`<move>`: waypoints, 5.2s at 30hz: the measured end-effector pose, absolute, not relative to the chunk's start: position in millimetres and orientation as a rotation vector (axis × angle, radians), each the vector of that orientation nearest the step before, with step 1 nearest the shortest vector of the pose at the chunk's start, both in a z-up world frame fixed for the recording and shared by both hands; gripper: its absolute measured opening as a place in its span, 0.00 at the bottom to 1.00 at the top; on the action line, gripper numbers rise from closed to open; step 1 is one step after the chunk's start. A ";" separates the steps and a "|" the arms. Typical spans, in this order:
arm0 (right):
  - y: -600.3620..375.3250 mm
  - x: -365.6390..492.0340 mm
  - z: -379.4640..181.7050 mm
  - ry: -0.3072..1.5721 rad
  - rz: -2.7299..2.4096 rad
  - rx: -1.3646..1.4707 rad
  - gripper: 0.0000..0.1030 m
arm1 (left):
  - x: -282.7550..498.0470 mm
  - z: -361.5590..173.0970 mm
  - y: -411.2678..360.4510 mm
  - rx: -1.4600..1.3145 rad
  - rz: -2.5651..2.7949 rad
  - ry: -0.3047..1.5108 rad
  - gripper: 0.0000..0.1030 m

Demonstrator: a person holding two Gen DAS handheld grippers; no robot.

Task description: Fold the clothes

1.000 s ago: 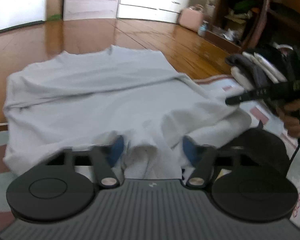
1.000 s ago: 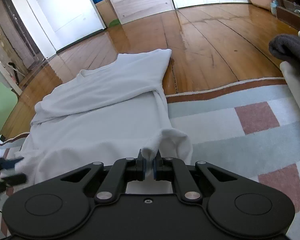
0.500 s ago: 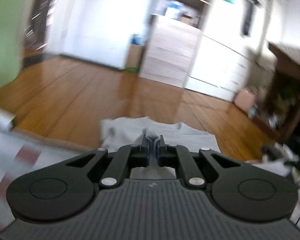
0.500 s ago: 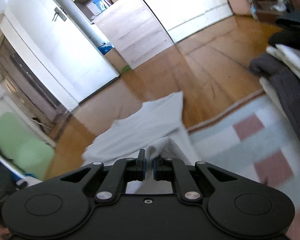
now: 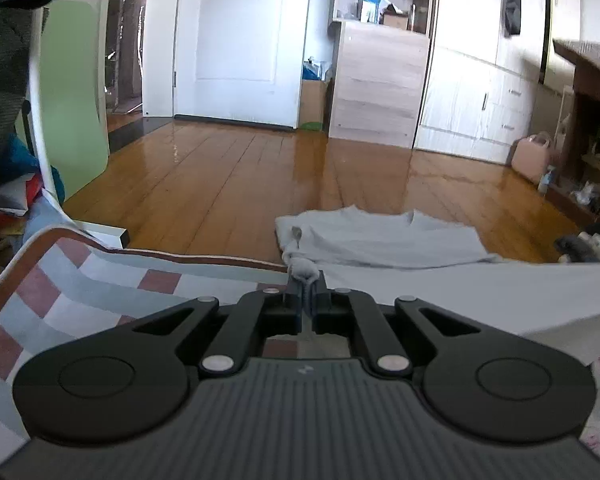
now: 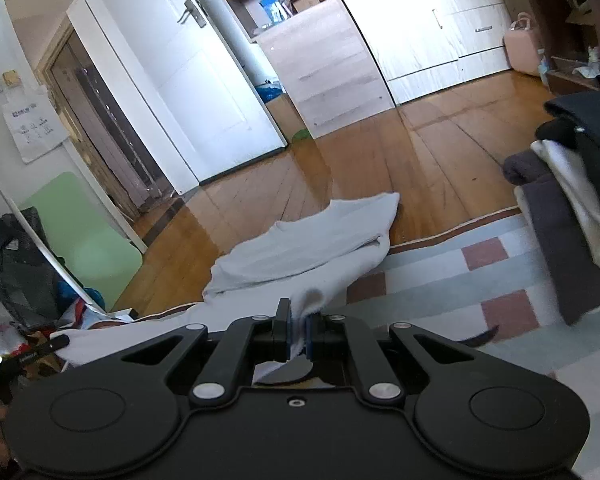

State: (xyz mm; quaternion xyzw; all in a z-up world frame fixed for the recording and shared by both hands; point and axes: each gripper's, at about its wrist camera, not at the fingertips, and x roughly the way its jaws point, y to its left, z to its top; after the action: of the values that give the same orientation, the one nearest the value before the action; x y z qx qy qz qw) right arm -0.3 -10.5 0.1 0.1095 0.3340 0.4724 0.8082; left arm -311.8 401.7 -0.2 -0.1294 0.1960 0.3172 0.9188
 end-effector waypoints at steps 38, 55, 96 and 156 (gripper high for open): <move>200.7 202.5 -0.4 1.349 0.704 0.080 0.08 | -152.4 -73.3 525.0 -0.325 0.755 0.647 0.04; 241.7 296.9 -82.1 1.432 0.757 0.350 0.08 | -61.7 -114.1 613.3 -0.496 0.740 0.678 0.04; 302.6 273.9 -153.0 0.952 0.887 -0.306 0.01 | -9.1 -169.7 646.4 -0.331 0.356 0.755 0.16; 62.9 133.7 -131.9 0.850 0.465 -0.094 0.54 | -120.8 -149.7 540.6 -0.277 0.914 1.016 0.65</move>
State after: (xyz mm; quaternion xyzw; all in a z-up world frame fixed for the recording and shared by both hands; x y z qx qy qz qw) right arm 133.7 62.9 -131.9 -0.0453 0.4086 0.2235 0.8838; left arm -120.8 540.6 -149.7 -0.1275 0.4680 0.4208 0.7666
